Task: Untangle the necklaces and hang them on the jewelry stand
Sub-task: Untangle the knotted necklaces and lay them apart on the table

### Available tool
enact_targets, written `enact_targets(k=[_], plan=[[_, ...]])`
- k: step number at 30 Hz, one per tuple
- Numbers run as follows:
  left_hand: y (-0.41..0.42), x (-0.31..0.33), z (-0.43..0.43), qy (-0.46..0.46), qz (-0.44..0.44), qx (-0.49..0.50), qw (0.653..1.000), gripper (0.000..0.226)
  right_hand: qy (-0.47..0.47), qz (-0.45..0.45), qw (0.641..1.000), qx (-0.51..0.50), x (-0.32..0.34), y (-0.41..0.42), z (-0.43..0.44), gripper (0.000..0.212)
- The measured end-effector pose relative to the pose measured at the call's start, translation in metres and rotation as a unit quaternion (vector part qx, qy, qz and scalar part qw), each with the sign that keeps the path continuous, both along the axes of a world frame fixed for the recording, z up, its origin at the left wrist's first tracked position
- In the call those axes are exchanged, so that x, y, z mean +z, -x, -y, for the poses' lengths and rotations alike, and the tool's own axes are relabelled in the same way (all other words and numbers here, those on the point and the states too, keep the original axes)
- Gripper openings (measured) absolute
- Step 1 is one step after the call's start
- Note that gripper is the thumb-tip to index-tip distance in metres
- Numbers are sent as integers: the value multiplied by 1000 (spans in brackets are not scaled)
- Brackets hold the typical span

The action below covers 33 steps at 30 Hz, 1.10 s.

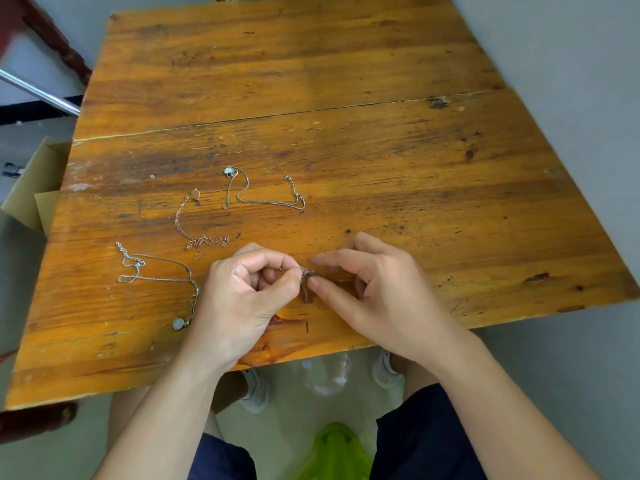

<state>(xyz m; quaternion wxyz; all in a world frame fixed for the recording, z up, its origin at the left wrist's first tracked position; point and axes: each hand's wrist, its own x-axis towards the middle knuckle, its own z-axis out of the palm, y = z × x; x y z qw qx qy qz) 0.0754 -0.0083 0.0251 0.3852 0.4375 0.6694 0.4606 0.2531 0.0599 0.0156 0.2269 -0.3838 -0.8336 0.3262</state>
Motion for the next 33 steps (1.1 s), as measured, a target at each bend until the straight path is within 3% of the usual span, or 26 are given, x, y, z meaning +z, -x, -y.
enact_targets(k=[4, 8, 17, 26, 33], plan=[[-1, 1, -1, 2, -2, 3, 1000, 6, -19, -7, 1000, 7, 0, 4, -3, 11], [-1, -1, -1, 4, -14, 3, 1000, 13, 11, -30, 999, -2, 1, -3, -2, 4], [-2, 1, -4, 13, 25, -10, 1000, 6, 92, -28, 995, 10, 7, -18, 1, 7], [-12, 9, -9, 25, 261, -10, 965, 4, 163, -99, 982, -4, 11, -18, 1, 11], [-15, 9, -15, -1, 279, 11, 960, 6, 244, -156, 957, -17, 16, -16, 3, 12]])
